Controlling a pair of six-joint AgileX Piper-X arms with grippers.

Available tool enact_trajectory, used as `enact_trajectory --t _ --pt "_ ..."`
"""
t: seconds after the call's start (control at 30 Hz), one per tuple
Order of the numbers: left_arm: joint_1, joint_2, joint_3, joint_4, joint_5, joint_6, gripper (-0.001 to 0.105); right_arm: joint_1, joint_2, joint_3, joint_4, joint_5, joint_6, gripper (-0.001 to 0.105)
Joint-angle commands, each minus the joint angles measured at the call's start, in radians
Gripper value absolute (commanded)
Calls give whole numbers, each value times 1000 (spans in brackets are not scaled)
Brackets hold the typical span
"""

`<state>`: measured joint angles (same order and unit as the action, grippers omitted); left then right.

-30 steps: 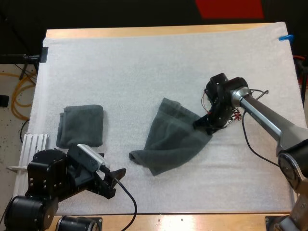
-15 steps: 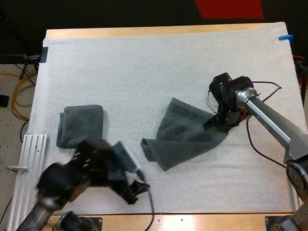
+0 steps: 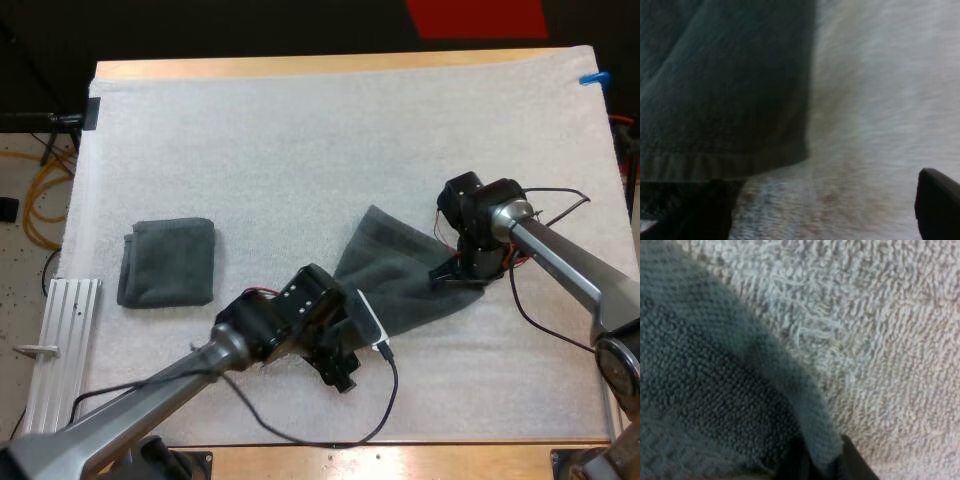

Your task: Pick towel from pile fold and stack

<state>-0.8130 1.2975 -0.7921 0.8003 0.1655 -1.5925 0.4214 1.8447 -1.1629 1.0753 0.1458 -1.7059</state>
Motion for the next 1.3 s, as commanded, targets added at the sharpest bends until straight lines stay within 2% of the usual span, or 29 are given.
enact_trajectory --t 0.0,0.3,0.4,0.5,0.73,0.83,1.07,1.17,1.27 --pt "-4 28 -4 -13 -28 -2 72 1 -7 8 -12 10 4 0" --pt "-4 211 -16 -71 -20 4 71 1 -25 8 -19 8 0 0" --pt "-4 261 -51 -70 -12 4 71 1 -29 8 -19 8 -3 0" --pt "-4 304 -91 -62 31 4 71 1 -32 8 -19 8 -3 0" --pt "-4 348 -154 -17 41 2 68 1 -34 8 -11 8 -21 0" --pt "-4 353 -154 -8 41 2 63 1 -34 8 -11 8 -23 0" --pt "-4 393 -154 -2 41 2 33 1 -34 8 -2 8 -23 0" --pt "-4 408 -154 -2 46 2 26 1 -34 8 3 8 -25 0" --pt "-4 410 -154 -2 74 2 23 1 -34 8 3 8 -25 0"
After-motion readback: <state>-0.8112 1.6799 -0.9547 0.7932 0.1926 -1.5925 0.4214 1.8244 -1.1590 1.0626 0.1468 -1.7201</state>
